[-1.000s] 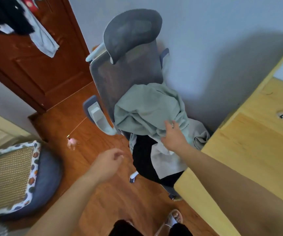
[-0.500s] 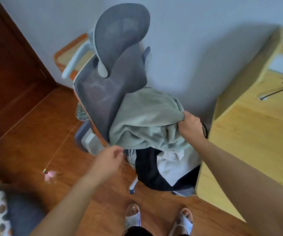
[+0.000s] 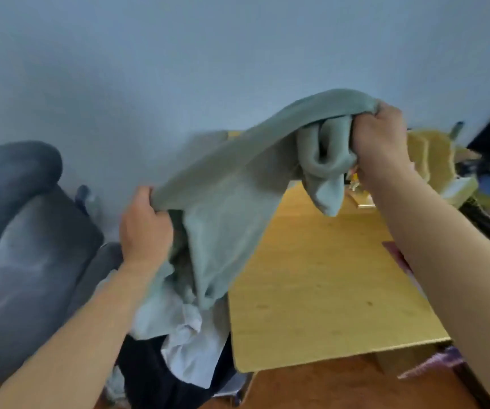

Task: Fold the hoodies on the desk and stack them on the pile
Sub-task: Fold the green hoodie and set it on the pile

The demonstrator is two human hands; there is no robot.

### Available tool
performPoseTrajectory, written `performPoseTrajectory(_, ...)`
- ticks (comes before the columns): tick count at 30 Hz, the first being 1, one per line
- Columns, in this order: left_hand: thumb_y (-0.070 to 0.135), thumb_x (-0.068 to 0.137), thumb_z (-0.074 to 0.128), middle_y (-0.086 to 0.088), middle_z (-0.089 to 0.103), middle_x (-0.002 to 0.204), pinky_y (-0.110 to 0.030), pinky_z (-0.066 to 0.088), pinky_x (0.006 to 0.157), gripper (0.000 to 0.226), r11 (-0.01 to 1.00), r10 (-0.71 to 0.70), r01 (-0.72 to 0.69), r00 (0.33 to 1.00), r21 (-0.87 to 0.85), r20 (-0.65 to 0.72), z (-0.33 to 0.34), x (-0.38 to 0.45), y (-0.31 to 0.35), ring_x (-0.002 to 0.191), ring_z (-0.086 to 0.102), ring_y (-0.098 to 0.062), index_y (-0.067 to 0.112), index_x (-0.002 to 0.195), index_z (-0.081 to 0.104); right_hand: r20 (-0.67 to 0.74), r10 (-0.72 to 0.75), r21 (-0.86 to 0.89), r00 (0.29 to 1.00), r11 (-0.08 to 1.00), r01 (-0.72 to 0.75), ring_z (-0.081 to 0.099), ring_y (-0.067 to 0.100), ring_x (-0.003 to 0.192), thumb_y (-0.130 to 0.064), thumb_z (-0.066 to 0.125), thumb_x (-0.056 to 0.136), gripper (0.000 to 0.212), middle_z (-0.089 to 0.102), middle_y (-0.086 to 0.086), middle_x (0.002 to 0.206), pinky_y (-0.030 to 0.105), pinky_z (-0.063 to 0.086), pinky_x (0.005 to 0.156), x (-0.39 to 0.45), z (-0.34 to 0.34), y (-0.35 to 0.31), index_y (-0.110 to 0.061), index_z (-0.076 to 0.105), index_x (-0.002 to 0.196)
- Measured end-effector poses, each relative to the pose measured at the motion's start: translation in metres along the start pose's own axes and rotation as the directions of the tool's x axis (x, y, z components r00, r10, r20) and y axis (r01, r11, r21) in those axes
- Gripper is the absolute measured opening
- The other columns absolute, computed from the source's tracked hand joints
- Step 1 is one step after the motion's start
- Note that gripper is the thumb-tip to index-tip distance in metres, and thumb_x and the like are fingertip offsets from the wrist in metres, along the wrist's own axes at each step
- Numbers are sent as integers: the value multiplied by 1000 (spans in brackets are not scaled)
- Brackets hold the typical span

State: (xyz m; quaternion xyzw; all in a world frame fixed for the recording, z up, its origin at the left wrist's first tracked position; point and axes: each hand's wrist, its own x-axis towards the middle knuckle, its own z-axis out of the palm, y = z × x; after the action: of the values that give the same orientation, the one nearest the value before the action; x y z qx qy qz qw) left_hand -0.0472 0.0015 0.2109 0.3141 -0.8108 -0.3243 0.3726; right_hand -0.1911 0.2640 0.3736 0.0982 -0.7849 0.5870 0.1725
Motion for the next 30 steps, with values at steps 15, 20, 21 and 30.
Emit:
performPoseTrajectory(15,-1,82,46,-18,70,112,-40,49,83,40,885,459,-448,885,126,-82,35,40,367,106,63,-40,17,106,73,-169,-71,274,983,955,116,56,16,79,-11,46,80,18,62,3,87,31,44,63,182,-309,-47,-20,61,85)
performPoseTrajectory(20,6,91,54,-20,61,133,-43,51,97,39,686,98,-243,965,686,243,89,-20,368,122,60,-40,8,129,62,45,12,92,999,996,-16,58,20,76,-7,51,90,13,61,5,82,32,46,61,183,-321,-5,-9,64,92)
performPoseTrajectory(21,7,92,52,-18,61,132,-41,51,93,39,702,113,-290,947,651,300,102,-40,375,119,61,-38,10,130,61,95,32,18,995,999,-34,56,21,74,-7,50,90,11,59,6,82,33,44,60,180,-319,4,-9,62,88)
performPoseTrajectory(30,31,82,74,-1,28,146,-32,43,109,93,660,740,-673,660,-333,132,196,-213,413,133,40,-14,35,157,18,335,2,-480,942,861,169,49,19,61,-18,51,87,21,53,2,66,29,32,48,159,-302,51,-12,52,66)
